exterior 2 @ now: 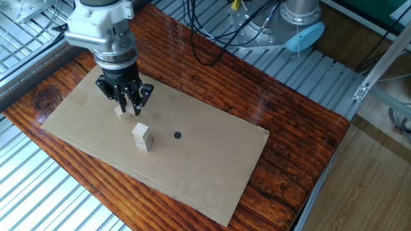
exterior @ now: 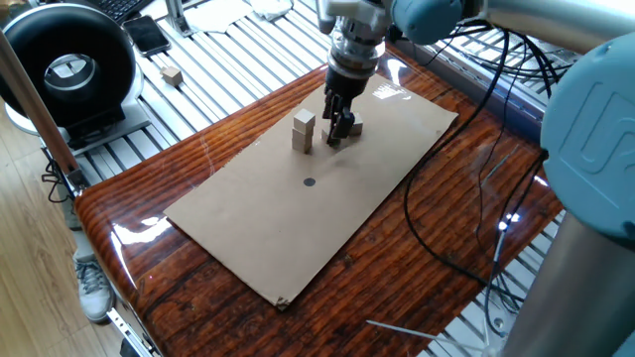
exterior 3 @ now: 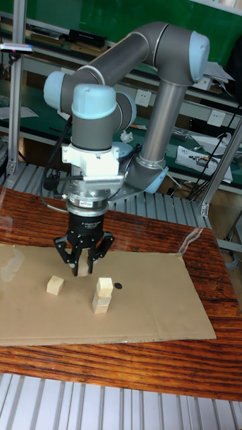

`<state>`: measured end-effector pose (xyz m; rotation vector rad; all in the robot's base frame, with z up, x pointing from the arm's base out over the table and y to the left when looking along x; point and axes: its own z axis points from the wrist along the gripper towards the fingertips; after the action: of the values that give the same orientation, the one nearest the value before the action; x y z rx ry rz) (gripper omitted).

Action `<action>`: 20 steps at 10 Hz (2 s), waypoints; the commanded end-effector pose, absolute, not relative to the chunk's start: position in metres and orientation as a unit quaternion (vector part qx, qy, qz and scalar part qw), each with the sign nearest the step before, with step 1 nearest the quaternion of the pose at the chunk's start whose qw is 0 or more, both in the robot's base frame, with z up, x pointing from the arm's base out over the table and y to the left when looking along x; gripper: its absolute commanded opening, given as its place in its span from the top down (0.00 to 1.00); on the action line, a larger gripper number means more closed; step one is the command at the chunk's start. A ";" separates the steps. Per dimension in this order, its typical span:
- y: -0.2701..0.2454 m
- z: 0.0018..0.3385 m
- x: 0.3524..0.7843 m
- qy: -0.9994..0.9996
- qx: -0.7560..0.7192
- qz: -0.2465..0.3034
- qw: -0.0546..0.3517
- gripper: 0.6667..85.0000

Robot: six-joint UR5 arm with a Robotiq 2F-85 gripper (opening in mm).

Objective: Stack the blocks in a vertical line of five

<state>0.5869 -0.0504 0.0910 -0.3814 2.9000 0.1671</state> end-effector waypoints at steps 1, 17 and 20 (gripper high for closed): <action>-0.053 0.097 0.596 0.989 -0.059 0.059 0.120 1.00; -0.004 0.123 0.615 0.996 -0.019 0.052 0.071 1.00; 0.002 0.116 0.614 0.996 -0.016 0.050 0.070 1.00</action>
<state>0.6136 -0.0038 0.1190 -0.0634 2.9985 0.1423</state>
